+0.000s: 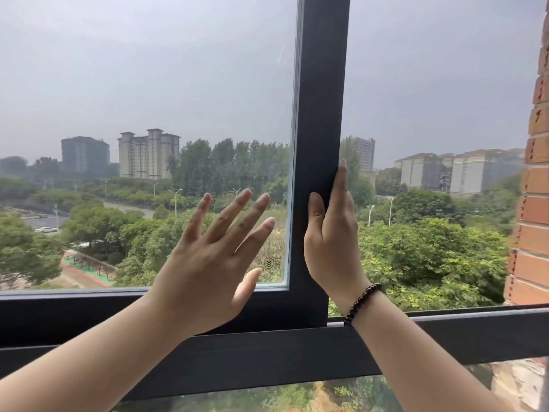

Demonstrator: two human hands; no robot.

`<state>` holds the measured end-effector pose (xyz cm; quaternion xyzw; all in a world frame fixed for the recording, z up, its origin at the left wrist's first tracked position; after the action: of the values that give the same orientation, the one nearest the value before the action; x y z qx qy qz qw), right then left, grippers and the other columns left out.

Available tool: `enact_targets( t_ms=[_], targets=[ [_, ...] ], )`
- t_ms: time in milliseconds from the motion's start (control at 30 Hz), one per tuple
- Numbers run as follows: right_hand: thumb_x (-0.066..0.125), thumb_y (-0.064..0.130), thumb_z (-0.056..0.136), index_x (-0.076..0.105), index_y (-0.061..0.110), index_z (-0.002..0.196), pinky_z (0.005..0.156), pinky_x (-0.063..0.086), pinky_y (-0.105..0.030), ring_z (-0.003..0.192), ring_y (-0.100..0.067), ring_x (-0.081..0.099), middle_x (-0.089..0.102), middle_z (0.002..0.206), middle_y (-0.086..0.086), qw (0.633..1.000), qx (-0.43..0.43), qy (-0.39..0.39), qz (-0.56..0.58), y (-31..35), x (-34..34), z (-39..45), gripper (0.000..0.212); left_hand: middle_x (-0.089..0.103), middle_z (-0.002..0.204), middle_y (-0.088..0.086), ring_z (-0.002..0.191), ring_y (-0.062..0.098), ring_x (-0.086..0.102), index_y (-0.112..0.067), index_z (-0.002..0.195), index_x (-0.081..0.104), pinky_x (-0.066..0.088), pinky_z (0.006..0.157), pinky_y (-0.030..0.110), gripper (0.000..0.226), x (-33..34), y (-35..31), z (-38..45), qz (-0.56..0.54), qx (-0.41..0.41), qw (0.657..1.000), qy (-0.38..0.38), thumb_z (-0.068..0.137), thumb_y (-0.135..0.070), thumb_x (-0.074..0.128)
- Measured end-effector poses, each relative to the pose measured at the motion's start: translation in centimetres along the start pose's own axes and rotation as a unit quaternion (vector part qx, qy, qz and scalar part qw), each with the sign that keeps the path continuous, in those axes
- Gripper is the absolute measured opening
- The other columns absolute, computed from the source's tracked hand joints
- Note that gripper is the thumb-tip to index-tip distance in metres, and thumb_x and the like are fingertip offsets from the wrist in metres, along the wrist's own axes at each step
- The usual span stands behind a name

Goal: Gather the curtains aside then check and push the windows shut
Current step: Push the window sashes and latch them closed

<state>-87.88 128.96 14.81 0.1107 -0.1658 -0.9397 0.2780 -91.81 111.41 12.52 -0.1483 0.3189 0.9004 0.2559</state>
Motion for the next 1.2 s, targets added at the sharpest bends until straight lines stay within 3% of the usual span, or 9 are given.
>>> enact_targets(
  t_ms=[200, 367, 500, 667, 1000, 1200],
  targets=[
    [0.041, 0.011, 0.100, 0.012, 0.009, 0.151, 0.084, 0.018, 0.010, 0.103, 0.040, 0.019, 0.025, 0.115, 0.025, 0.998, -0.005, 0.015, 0.053, 1.7, 2.8, -0.6, 0.059, 0.022, 0.159, 0.008, 0.147, 0.028, 0.017, -0.013, 0.143, 0.044, 0.020, 0.113, 0.062, 0.063, -0.5, 2.3, -2.4, 0.007, -0.022, 1.000, 0.017, 0.087, -0.042, 0.049],
    [0.041, 0.009, 0.100, 0.013, 0.009, 0.151, 0.080, 0.020, 0.011, 0.099, 0.040, 0.022, 0.022, 0.114, 0.029, 0.996, -0.006, 0.034, 0.088, 3.7, 5.1, -1.1, 0.059, 0.025, 0.158, 0.010, 0.147, 0.030, 0.018, -0.011, 0.138, 0.048, 0.022, 0.111, 0.063, 0.062, -1.0, 3.8, -4.1, 0.000, -0.057, 0.998, 0.016, 0.081, -0.035, 0.057],
    [0.041, 0.011, 0.100, 0.009, 0.017, 0.152, 0.081, 0.022, 0.010, 0.099, 0.036, 0.028, 0.030, 0.114, 0.023, 0.991, 0.002, 0.061, 0.117, 5.2, 6.9, -1.5, 0.061, 0.026, 0.157, 0.011, 0.147, 0.031, 0.018, -0.008, 0.135, 0.048, 0.023, 0.111, 0.064, 0.064, -1.4, 4.9, -5.6, -0.006, -0.085, 0.996, 0.017, 0.077, -0.028, 0.063],
    [0.041, 0.014, 0.101, 0.002, 0.029, 0.151, 0.094, 0.021, -0.003, 0.108, 0.035, 0.022, 0.016, 0.118, 0.043, 0.986, -0.004, 0.097, 0.136, 6.6, 8.9, -2.0, 0.066, 0.031, 0.155, 0.011, 0.145, 0.031, 0.023, -0.007, 0.131, 0.051, 0.024, 0.111, 0.063, 0.066, -2.2, 6.5, -7.6, -0.013, -0.119, 0.992, 0.028, 0.070, -0.021, 0.073],
    [0.041, 0.014, 0.101, -0.001, 0.034, 0.151, 0.081, 0.024, 0.007, 0.099, 0.034, 0.030, 0.031, 0.116, 0.020, 0.965, 0.008, 0.182, 0.190, 10.5, 12.8, -2.5, 0.069, 0.033, 0.154, 0.011, 0.144, 0.031, 0.026, -0.007, 0.130, 0.051, 0.030, 0.109, 0.060, 0.058, -4.0, 10.8, -11.2, 0.004, -0.158, 0.986, 0.047, 0.075, -0.026, 0.060],
    [0.043, 0.017, 0.100, -0.003, 0.039, 0.150, 0.080, 0.024, 0.007, 0.092, 0.021, 0.034, 0.029, 0.123, 0.016, 0.959, 0.002, 0.218, 0.184, 12.8, 15.3, -2.7, 0.071, 0.032, 0.155, 0.009, 0.143, 0.029, 0.028, -0.010, 0.132, 0.049, 0.031, 0.110, 0.056, 0.060, -5.0, 13.1, -13.4, 0.016, -0.185, 0.981, 0.056, 0.075, -0.029, 0.057]
  ],
)
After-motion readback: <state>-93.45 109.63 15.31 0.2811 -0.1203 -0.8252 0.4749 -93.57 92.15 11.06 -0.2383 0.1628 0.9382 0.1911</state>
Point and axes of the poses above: each hand's wrist, its own z-axis towards the middle knuckle, its own x-axis out of the palm, y = z × x, the point moved 1 cm from there along z, towards the middle knuckle
